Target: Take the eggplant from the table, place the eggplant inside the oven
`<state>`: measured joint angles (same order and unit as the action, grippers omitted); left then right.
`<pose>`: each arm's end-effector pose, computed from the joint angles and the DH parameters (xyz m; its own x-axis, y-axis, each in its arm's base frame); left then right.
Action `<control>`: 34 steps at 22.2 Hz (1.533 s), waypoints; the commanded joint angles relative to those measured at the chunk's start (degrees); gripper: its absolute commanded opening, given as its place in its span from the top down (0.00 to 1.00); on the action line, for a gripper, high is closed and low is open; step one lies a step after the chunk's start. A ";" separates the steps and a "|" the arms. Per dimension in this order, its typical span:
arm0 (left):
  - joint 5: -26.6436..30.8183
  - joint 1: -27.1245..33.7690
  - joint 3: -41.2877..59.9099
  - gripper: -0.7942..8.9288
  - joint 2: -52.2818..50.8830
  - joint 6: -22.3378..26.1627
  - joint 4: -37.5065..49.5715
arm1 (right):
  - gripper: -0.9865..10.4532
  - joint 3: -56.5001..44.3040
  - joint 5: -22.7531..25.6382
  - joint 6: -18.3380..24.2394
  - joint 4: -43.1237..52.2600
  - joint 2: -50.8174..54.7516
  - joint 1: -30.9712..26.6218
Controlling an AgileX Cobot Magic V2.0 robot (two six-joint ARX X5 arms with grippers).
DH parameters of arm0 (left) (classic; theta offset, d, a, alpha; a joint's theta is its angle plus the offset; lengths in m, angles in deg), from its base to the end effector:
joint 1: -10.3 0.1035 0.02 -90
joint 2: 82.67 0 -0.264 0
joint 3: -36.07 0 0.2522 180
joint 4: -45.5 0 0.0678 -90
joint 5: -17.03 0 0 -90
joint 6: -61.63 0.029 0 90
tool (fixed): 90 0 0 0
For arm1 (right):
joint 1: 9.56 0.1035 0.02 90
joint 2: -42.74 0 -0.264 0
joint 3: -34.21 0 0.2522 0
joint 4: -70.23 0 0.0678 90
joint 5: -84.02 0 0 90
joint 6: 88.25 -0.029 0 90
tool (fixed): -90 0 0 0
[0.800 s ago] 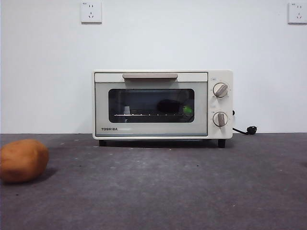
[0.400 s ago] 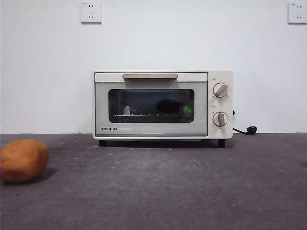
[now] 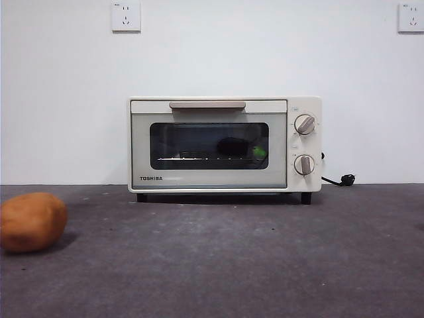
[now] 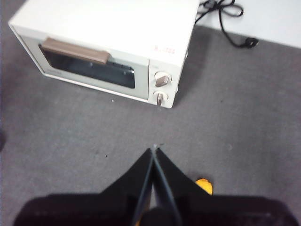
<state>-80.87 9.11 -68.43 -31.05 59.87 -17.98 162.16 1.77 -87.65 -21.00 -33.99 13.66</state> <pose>0.1031 -0.0061 0.4938 0.9705 -0.1576 -0.1822 0.1499 0.9871 -0.0555 0.1773 0.0718 0.4950 0.7506 0.1753 -0.6370 -0.3019 0.9486 -0.0947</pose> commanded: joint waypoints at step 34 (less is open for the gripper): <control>0.00 3.30 39.47 0.92 -30.99 15.80 35.69 | 0.91 -0.02 0.24 -0.57 -0.15 -11.52 -0.02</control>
<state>-80.98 12.17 -31.34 -61.85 76.57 17.48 162.16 1.77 -87.65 -21.00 -45.27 13.66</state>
